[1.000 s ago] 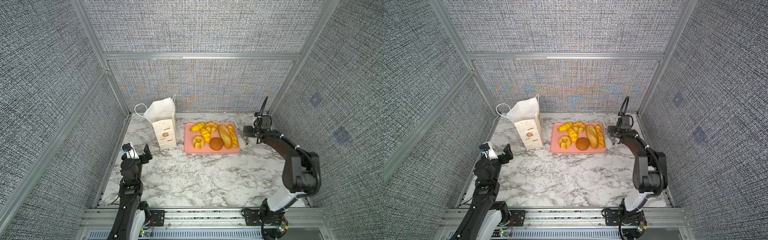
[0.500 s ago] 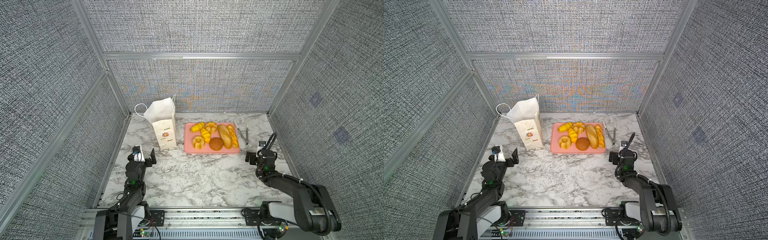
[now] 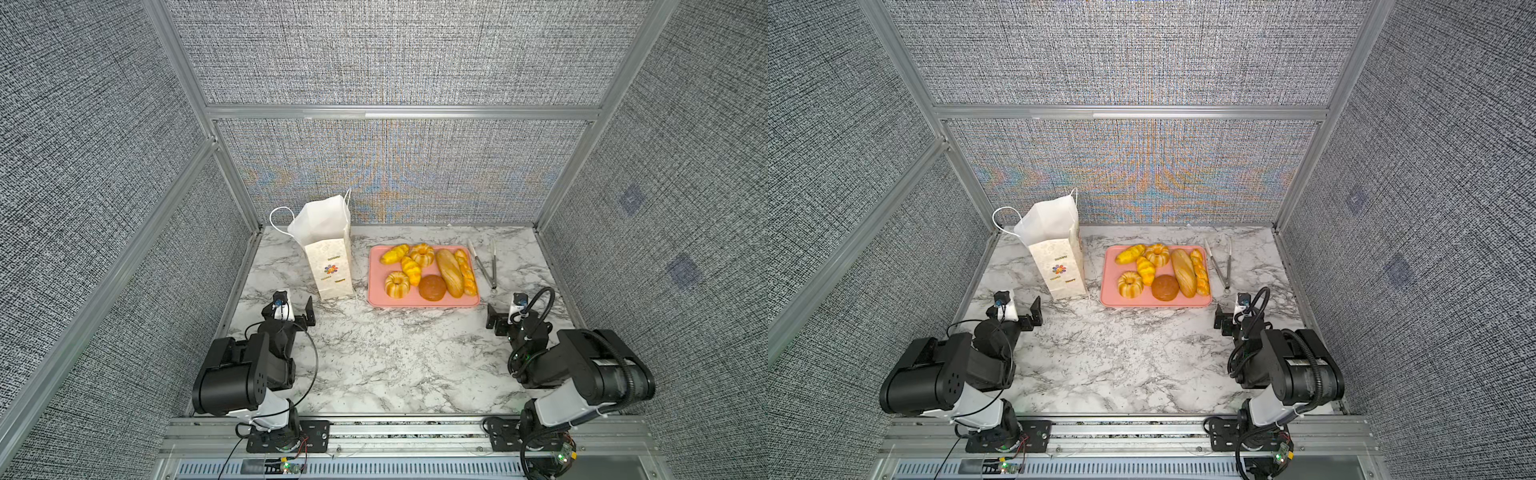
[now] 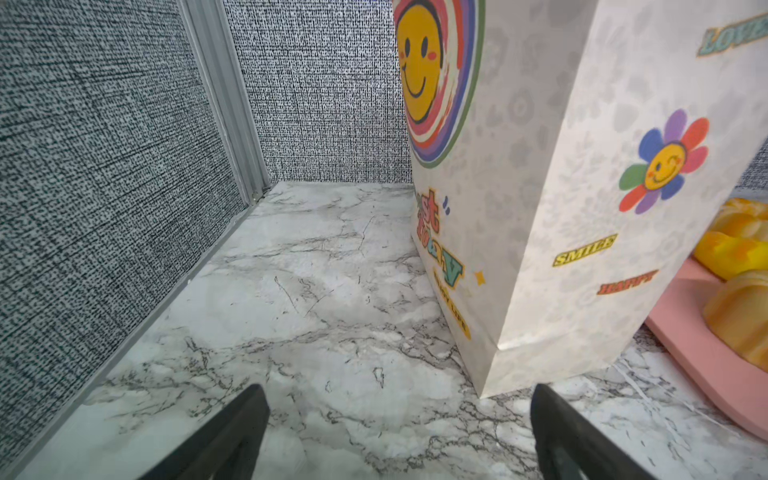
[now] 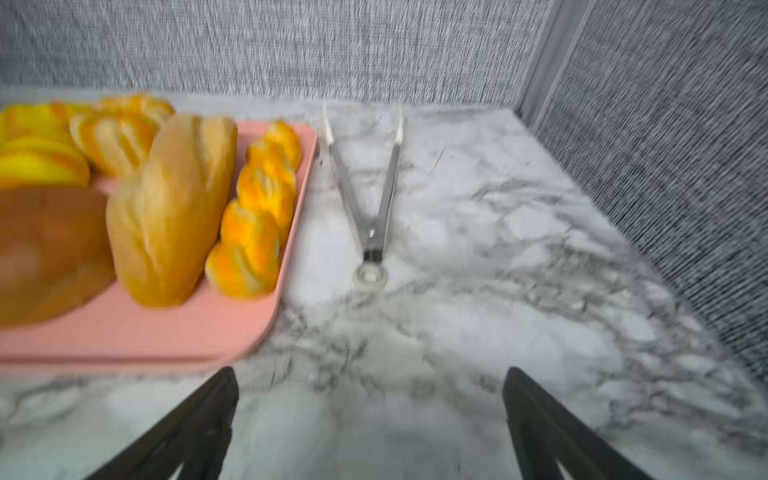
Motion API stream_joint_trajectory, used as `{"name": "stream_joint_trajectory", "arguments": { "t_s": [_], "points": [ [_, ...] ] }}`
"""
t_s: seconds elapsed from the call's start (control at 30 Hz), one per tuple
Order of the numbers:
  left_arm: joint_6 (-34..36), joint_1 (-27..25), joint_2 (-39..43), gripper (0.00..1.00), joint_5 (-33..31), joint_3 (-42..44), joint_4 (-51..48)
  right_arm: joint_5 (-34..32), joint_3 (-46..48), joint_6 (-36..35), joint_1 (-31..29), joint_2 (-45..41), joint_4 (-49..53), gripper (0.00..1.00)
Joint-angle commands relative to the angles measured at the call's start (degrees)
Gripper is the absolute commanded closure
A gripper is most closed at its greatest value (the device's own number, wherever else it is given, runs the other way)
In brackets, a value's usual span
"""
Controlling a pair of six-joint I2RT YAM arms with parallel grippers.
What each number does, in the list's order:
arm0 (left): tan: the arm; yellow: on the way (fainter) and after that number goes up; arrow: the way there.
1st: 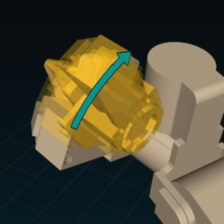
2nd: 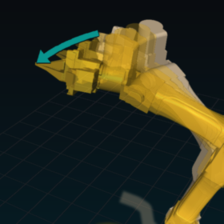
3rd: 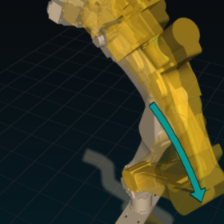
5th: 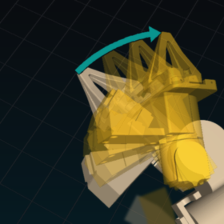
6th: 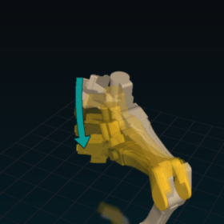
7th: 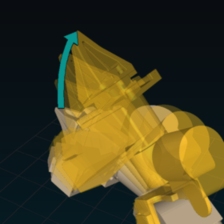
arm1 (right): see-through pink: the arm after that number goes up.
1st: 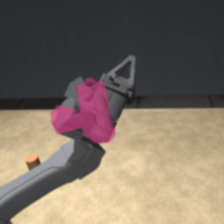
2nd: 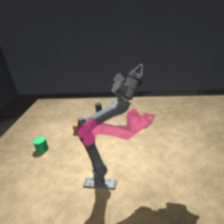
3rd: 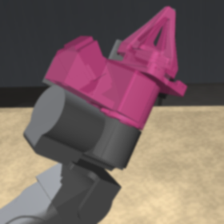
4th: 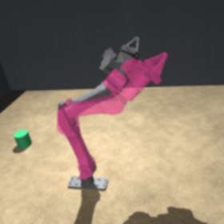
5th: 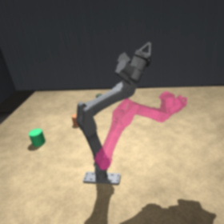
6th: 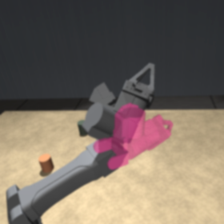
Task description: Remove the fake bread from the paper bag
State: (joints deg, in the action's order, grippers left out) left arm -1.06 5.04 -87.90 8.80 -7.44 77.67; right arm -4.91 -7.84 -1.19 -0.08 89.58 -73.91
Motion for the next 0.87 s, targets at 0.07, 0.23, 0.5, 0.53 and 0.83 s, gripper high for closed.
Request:
{"name": "stream_joint_trajectory", "arguments": {
  "t_s": [0.07, 0.23, 0.5, 0.53, 0.83],
  "points": [
    [1.2, -0.6, -1.2, 0.01, 0.4, -0.9, 4.1, -5.6, -10.5, 2.5, -0.1, -1.1, 15.2, 0.01],
    [1.3, -0.9, -0.8, 0.01, -0.6, -1.0, 3.4, -4.1, -10.3, 3.0, 0.8, -0.9, 14.5, 0.01],
    [1.6, -1.1, -0.7, 0.01, -0.5, -1.1, 2.9, -4.1, -10.4, 3.0, 0.8, -1.1, 14.8, 0.01],
    [1.8, -1.2, -0.7, 0.01, -0.1, -1.2, 2.9, -3.8, -10.6, 3.0, 0.8, -1.0, 15.0, 0.01],
    [3.1, -1.2, -0.6, 0.01, 3.6, -2.4, 0.6, -2.4, -10.8, 3.2, 1.5, -1.0, 15.4, 0.01]
  ]
}}
